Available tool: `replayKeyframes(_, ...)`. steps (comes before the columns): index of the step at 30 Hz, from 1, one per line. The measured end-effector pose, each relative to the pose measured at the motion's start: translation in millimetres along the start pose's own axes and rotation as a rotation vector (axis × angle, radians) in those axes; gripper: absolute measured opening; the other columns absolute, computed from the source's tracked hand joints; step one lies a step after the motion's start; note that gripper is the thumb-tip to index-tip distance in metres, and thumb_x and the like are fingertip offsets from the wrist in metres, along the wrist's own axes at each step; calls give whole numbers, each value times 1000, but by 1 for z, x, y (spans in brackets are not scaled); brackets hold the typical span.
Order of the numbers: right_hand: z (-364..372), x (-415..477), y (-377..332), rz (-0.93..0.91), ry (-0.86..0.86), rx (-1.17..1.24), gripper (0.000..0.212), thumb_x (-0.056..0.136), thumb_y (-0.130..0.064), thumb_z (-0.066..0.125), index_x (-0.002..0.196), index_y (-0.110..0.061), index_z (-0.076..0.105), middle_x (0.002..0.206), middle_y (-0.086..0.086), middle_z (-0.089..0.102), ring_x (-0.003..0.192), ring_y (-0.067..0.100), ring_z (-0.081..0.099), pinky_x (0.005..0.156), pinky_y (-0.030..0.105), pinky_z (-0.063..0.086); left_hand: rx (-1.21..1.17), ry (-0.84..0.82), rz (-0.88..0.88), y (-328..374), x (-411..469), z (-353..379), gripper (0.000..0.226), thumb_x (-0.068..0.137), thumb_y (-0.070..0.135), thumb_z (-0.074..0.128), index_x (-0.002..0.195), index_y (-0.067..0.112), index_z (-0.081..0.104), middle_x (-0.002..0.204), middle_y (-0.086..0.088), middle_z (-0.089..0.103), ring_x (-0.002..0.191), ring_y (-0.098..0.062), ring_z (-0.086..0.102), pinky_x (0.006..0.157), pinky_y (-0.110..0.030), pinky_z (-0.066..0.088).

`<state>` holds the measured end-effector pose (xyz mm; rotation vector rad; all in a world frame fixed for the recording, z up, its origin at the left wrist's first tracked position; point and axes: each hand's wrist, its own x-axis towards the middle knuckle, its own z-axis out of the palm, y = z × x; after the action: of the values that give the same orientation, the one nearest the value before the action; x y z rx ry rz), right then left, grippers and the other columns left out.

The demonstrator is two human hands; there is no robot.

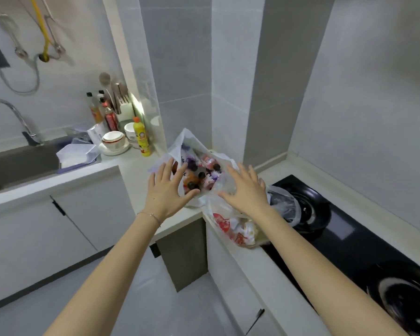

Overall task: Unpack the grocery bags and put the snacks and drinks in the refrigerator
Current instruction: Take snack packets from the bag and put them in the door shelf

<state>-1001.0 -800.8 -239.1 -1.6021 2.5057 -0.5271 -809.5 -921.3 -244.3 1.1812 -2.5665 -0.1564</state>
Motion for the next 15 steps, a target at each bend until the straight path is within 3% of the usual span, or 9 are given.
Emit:
replayKeyframes(8,26,13,69,271,-43,35,82,88,-59,54,153,-33,12,162,2,9,148,29,6,116,52,21,-60,-149,201,31,70,61,93,71,83,18,152,36,20,162,-4,7,149,-25,2,120,-47,4)
replayKeyframes(13,47,23,111,343,-67,12,77,87,-54,57,151,-31,22,158,0,24,144,25,20,113,47,27,-48,-250,252,52,94,108,71,91,65,40,151,31,23,162,-6,10,149,-25,2,119,-49,1)
replayKeyframes(15,54,28,126,356,-76,15,73,88,-49,58,150,-29,27,155,0,31,141,26,28,112,44,29,-63,-252,276,62,104,125,72,89,67,33,149,27,29,160,-8,15,149,-26,5,118,-48,2)
